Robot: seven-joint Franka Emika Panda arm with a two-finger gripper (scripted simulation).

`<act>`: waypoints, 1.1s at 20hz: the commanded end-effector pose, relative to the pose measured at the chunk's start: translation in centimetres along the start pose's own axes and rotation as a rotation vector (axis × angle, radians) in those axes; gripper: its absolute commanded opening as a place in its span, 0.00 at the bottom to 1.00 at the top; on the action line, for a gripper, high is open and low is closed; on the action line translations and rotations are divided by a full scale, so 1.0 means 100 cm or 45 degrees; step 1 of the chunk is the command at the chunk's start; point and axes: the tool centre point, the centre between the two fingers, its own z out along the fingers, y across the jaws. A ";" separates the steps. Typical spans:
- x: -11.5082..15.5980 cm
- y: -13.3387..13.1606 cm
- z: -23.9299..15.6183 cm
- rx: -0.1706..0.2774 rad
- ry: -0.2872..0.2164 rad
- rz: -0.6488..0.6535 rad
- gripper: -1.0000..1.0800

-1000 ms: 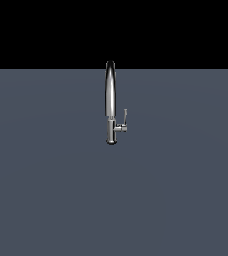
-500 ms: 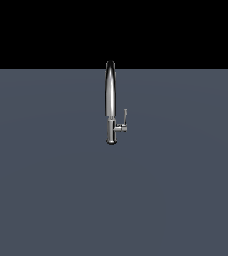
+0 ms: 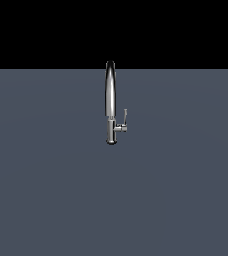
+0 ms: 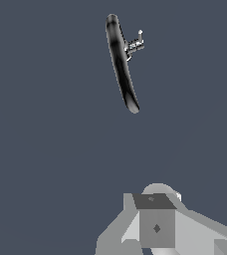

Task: Turn on the faucet by rotating a designated handle.

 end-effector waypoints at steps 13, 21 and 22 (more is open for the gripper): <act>0.091 -0.002 0.022 0.259 -0.260 0.260 0.00; 0.140 0.003 0.043 0.413 -0.413 0.409 0.00; 0.146 0.004 0.046 0.432 -0.433 0.428 0.00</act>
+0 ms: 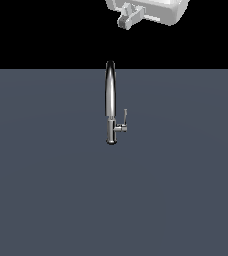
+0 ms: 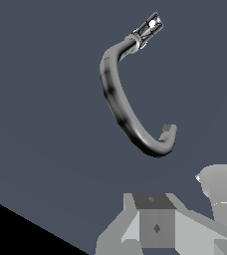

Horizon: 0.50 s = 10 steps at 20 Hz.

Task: Turn on the faucet by rotating a designated handle.

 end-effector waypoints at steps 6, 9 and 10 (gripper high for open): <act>0.052 -0.003 0.010 0.153 -0.153 0.148 0.00; 0.074 -0.002 0.016 0.218 -0.218 0.211 0.00; 0.081 -0.002 0.018 0.240 -0.240 0.232 0.00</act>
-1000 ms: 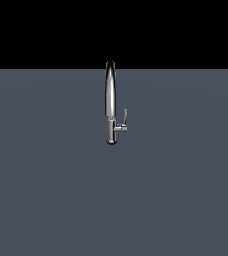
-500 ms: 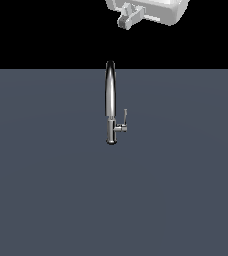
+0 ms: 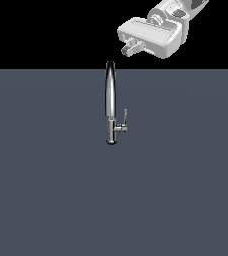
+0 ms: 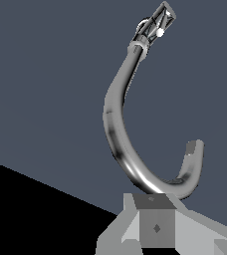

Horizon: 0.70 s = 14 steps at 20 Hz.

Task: Turn on the faucet by rotating a designated handle.

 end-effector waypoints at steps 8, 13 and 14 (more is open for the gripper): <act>0.075 -0.002 0.016 0.224 -0.224 0.217 0.00; 0.118 0.001 0.031 0.356 -0.356 0.347 0.00; 0.126 0.001 0.035 0.382 -0.381 0.373 0.00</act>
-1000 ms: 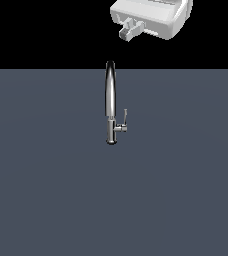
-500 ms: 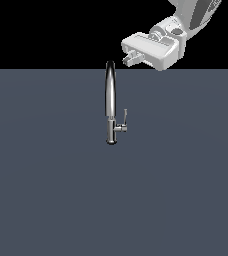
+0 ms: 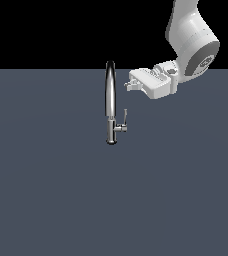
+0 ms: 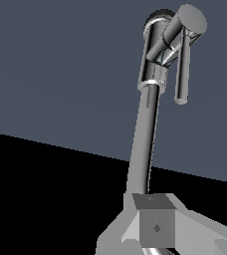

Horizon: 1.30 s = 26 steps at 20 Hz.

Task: Turn on the faucet by rotating a designated handle.

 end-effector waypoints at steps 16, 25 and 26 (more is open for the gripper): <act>0.098 -0.002 0.027 0.296 -0.290 0.292 0.00; 0.098 -0.002 0.028 0.296 -0.291 0.291 0.00; 0.098 -0.002 0.028 0.296 -0.291 0.291 0.00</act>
